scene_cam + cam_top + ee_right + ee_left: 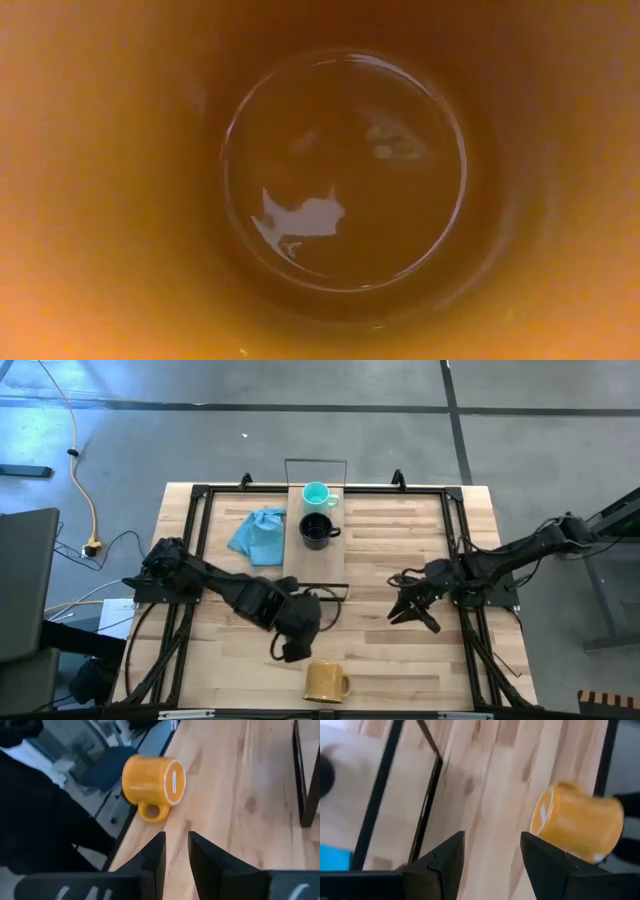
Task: Stack small to large cups/mugs on shelf
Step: Put the yellow mug on the shelf
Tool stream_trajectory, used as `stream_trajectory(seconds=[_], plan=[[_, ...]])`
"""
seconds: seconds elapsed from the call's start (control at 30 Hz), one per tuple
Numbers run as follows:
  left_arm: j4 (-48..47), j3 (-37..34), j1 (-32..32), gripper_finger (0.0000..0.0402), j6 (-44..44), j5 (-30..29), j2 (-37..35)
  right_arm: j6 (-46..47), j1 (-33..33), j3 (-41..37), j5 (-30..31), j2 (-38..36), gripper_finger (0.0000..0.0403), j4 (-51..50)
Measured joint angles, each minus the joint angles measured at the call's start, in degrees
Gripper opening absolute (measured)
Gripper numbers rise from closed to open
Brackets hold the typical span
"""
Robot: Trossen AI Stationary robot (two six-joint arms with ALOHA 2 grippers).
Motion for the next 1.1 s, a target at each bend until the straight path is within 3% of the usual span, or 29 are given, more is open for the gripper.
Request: stream_trajectory(seconds=[0.27,0.53,0.8,0.97,1.1], plan=[[-3.9,0.0,-7.4,0.0182,-3.7,-1.3,-0.2,9.5,11.5,0.0,13.2,0.8,0.0071,4.8],[1.3,0.0,-12.5,0.0182,-14.0,-7.6,-0.3,11.0,21.0,0.0,15.7,8.6,0.0071,12.0],[3.9,0.0,-13.4,0.0182,-23.1,-11.3,-0.3,7.0,28.0,0.0,17.6,21.0,0.0071,24.3],[4.3,0.0,-14.1,0.0182,-27.1,-11.9,-0.3,3.5,30.2,0.2,22.7,27.4,0.0071,31.0],[4.5,0.0,-14.3,0.0182,-28.8,-13.9,-0.3,-1.0,31.0,3.6,27.4,32.5,0.0071,30.2]])
